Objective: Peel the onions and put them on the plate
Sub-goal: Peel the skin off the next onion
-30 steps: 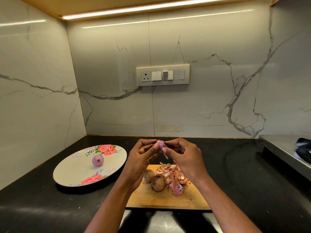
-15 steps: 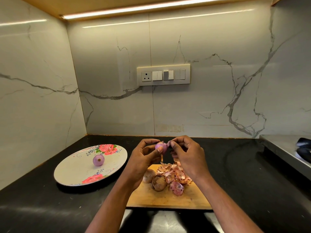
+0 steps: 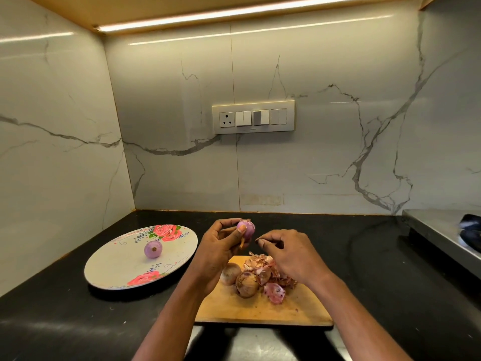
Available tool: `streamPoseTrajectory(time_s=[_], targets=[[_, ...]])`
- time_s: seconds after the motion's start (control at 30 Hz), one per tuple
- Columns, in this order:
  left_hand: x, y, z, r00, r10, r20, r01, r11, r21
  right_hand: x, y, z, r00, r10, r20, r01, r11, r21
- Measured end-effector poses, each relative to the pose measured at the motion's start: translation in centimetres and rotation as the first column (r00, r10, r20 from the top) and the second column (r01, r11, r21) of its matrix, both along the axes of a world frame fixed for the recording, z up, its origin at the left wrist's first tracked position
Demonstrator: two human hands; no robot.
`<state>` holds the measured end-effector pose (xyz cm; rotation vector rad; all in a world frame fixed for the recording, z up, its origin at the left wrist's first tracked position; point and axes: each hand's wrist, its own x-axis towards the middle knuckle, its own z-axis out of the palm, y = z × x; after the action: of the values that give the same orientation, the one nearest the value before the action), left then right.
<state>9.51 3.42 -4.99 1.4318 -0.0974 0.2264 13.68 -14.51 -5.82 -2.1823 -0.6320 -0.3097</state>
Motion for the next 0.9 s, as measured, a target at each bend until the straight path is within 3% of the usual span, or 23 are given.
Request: streamPoseTrajectory(time_s=[0.1,0.27,0.63,0.9], targets=[[0.12,0.08,-0.04,1.000,0.010,-0.017,-0.011,1.000,-0.024,-0.14,-0.31,0.32,0.996,-0.040,0.082,0.037,0.999,0.034],[0.08,-0.03,-0.10,0.999,-0.022,-0.023,0.022,1.000,-0.011,-0.53,-0.25,0.93,0.992,0.030,0.119,-0.055,0.976,0.210],[0.02,0.10,-0.15,0.999,-0.046,-0.002,0.046,0.997,0.063,-0.69,-0.08,0.44,0.958,0.019,0.288,-0.078,0.978,0.196],[-0.06,0.07,-0.14,0.997,-0.080,0.024,0.076,0.989,0.125,-0.70,0.24,0.22,0.927,-0.118,0.356,0.029,0.969,0.244]])
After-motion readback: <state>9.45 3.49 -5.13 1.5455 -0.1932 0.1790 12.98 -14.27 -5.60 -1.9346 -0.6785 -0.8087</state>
